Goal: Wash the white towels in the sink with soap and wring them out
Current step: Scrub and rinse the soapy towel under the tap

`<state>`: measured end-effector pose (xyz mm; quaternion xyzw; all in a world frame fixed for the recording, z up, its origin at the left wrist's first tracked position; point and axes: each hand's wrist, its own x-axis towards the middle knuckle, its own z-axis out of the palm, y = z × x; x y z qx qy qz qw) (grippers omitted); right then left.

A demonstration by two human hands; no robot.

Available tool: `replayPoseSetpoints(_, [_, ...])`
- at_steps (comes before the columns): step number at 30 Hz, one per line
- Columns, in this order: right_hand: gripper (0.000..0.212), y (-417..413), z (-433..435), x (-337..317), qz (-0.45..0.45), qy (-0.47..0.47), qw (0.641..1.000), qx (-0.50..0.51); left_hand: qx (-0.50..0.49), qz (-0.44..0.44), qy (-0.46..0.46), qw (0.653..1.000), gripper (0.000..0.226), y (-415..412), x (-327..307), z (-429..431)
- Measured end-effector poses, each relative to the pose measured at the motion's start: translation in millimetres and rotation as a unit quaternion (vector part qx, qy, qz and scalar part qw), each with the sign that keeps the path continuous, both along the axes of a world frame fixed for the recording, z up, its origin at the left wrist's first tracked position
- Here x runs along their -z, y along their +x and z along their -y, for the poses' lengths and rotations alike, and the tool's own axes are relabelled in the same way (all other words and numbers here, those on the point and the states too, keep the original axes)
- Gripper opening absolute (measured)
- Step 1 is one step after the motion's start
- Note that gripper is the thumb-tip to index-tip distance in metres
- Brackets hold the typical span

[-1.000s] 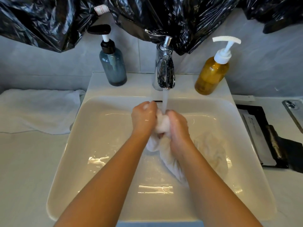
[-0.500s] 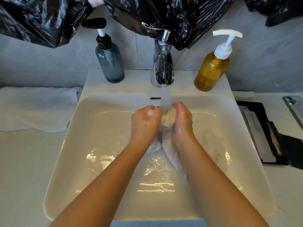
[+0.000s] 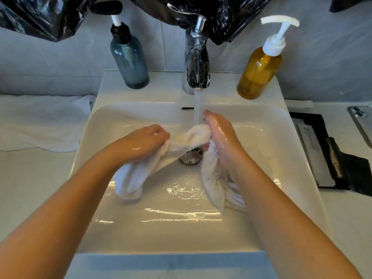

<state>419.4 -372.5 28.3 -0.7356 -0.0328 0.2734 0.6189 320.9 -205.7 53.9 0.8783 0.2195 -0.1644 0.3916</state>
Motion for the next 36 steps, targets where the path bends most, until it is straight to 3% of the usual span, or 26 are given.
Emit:
replayPoseSetpoints(5, [0.026, -1.0, -21.1, -2.6, 0.035, -0.024, 0.999, -0.018, 0.055, 0.06, -0.102, 0.991, 0.063, 8.2, 0.0, 25.8])
replayPoseSetpoints(6, [0.028, 1.1, -21.3, -0.5, 0.025, -0.032, 0.999, -0.001, 0.05, 0.065, -0.094, 0.992, 0.057, 12.9, 2.7, 29.9])
replayPoseSetpoints(9, [0.035, 2.7, -19.1, 6.6, 0.03, -0.029, 0.999, 0.019, 0.015, 0.083, -0.06, 0.995, 0.011, 22.8, 3.7, 31.7])
replayPoseSetpoints(10, [0.041, 1.4, -16.9, 11.3, 0.028, -0.026, 0.999, 0.009, -0.013, 0.095, -0.078, 0.992, 0.012, 24.4, 2.7, 31.5])
replayPoseSetpoints(13, [0.056, -8.0, -0.6, 14.4, 0.011, -0.014, 0.998, -0.067, -0.05, 0.115, -0.137, 0.983, 0.023, 25.7, 3.2, 26.6])
replayPoseSetpoints(15, [0.054, -16.6, 15.1, 18.2, 0.029, -0.069, 0.984, -0.16, -0.095, 0.129, -0.195, 0.967, 0.041, 22.8, 0.7, 19.1])
replayPoseSetpoints(18, [0.051, -21.4, 30.1, 21.0, 0.033, -0.124, 0.969, -0.211, -0.155, 0.174, -0.261, 0.937, 0.036, 22.0, 0.3, 6.9])
replayPoseSetpoints(20, [0.03, -16.4, 32.5, 15.7, -0.015, -0.093, 0.984, -0.153, -0.155, 0.181, -0.261, 0.936, 0.029, 22.5, -2.4, -1.6])
replayPoseSetpoints(22, [0.003, -8.0, 34.3, 5.6, -0.057, -0.034, 0.996, -0.062, -0.098, 0.157, -0.232, 0.955, 0.027, 17.9, -1.9, -8.1])
replayPoseSetpoints(24, [0.016, 0.2, 31.3, -2.8, -0.102, 0.003, 0.994, -0.024, -0.01, 0.125, -0.205, 0.971, 0.025, 14.0, -0.9, -8.5])
replayPoseSetpoints(26, [0.025, 4.4, 24.7, -9.4, -0.106, 0.011, 0.994, -0.005, -0.001, 0.109, -0.218, 0.97, 0.023, 17.8, 1.6, -1.5])
replayPoseSetpoints(28, [0.027, 0.6, 13.4, -15.5, -0.092, 0.064, 0.993, 0.028, -0.06, 0.111, -0.251, 0.96, 0.027, 28.0, 5.9, 13.6])
replayPoseSetpoints(30, [0.018, -6.4, 2.5, -12.6, -0.135, 0.126, 0.98, 0.073, -0.15, 0.138, -0.18, 0.962, 0.036, 37.4, 16.1, 37.1])
replayPoseSetpoints(33, [0.031, -11.7, -16.2, -1.3, -0.113, 0.059, 0.99, 0.059, -0.237, 0.252, -0.109, 0.932, 0.054, 33.2, 33.4, 72.0])
replayPoseSetpoints(36, [0.032, -15.9, -23.8, 0.4, -0.002, -0.015, 0.998, 0.055, -0.321, 0.249, -0.119, 0.906, 0.048, 45.5, 41.1, 70.7])
